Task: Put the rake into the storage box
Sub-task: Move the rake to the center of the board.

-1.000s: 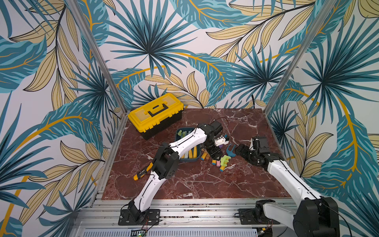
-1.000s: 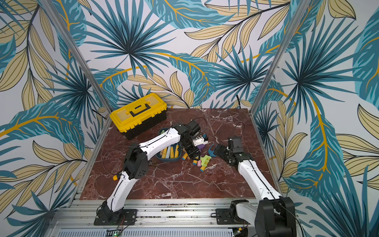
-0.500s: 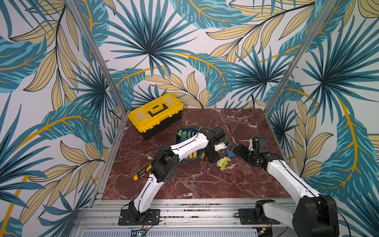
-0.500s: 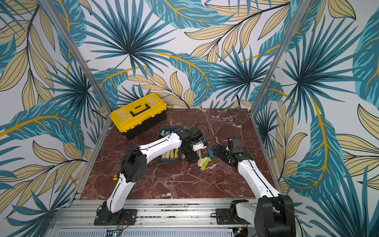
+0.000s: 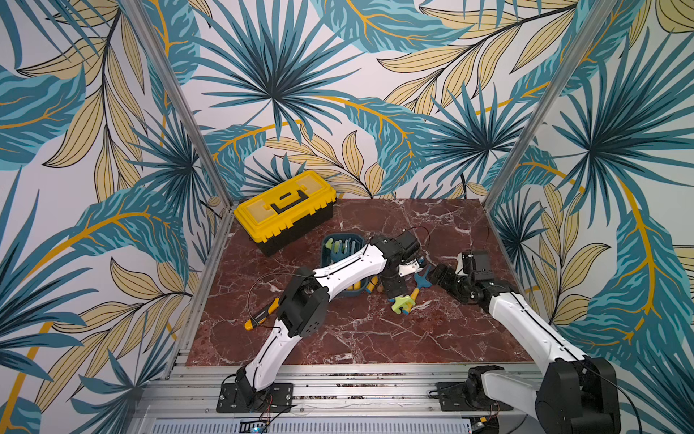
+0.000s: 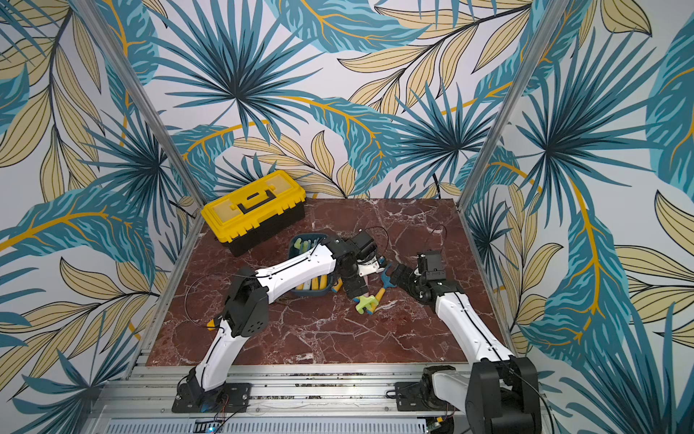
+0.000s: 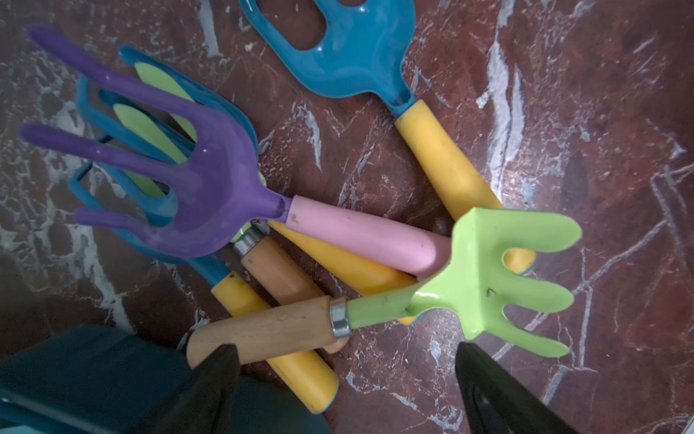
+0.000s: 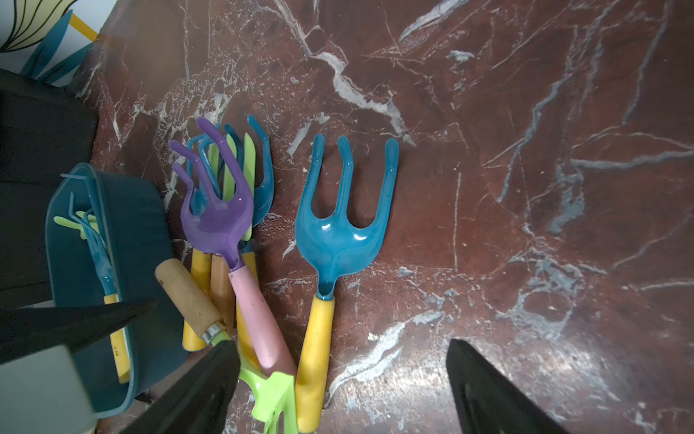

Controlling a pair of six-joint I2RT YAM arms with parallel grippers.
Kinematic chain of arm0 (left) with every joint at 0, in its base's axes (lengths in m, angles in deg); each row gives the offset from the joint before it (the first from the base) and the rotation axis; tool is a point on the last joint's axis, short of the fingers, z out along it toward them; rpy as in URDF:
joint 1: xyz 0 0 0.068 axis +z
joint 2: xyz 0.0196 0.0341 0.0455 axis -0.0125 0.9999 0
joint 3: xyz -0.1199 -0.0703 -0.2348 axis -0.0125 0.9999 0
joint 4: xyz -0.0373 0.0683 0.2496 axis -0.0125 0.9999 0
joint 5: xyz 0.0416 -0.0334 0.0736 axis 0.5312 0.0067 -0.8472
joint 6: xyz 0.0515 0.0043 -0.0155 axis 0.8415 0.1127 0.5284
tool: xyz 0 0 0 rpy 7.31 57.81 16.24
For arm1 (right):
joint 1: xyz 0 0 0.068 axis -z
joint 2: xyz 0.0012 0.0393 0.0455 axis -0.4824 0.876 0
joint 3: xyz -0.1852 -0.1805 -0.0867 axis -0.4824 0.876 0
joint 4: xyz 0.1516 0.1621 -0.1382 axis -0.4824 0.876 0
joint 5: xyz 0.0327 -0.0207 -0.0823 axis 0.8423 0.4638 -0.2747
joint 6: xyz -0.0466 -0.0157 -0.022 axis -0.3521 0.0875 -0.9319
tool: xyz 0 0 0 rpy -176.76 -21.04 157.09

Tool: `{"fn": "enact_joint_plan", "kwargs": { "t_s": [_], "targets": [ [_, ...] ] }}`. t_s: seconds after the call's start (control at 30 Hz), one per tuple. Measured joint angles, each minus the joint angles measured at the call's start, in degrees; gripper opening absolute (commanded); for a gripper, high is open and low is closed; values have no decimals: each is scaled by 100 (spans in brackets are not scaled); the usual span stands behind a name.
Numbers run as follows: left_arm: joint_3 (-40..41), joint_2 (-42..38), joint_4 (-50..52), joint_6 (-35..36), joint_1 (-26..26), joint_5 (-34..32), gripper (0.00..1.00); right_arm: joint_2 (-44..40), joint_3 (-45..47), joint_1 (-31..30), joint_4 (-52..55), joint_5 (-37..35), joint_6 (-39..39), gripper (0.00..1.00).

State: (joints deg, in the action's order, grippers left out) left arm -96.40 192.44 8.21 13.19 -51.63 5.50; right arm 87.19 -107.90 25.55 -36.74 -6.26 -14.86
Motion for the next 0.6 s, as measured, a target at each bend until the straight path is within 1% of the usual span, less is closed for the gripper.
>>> {"fn": "enact_joint_plan", "kwargs": {
  "t_s": [0.07,0.2,0.27,0.43,0.53,0.6],
  "targets": [
    [-101,74,52,144,20,-81,96,7,0,4,-11,15,0,91],
    [-538,485,173,332,111,-133,96,31,22,31,-33,24,0,91],
    [-570,603,225,378,168,-94,96,57,39,35,-46,37,0,91],
    [-581,612,367,361,240,-72,95,140,39,46,-107,107,0,91],
    [-560,608,435,247,245,-2,95,168,44,61,-122,131,0,91],
    [-363,505,422,120,243,136,95,175,48,66,-140,151,0,90]
  ]
}}
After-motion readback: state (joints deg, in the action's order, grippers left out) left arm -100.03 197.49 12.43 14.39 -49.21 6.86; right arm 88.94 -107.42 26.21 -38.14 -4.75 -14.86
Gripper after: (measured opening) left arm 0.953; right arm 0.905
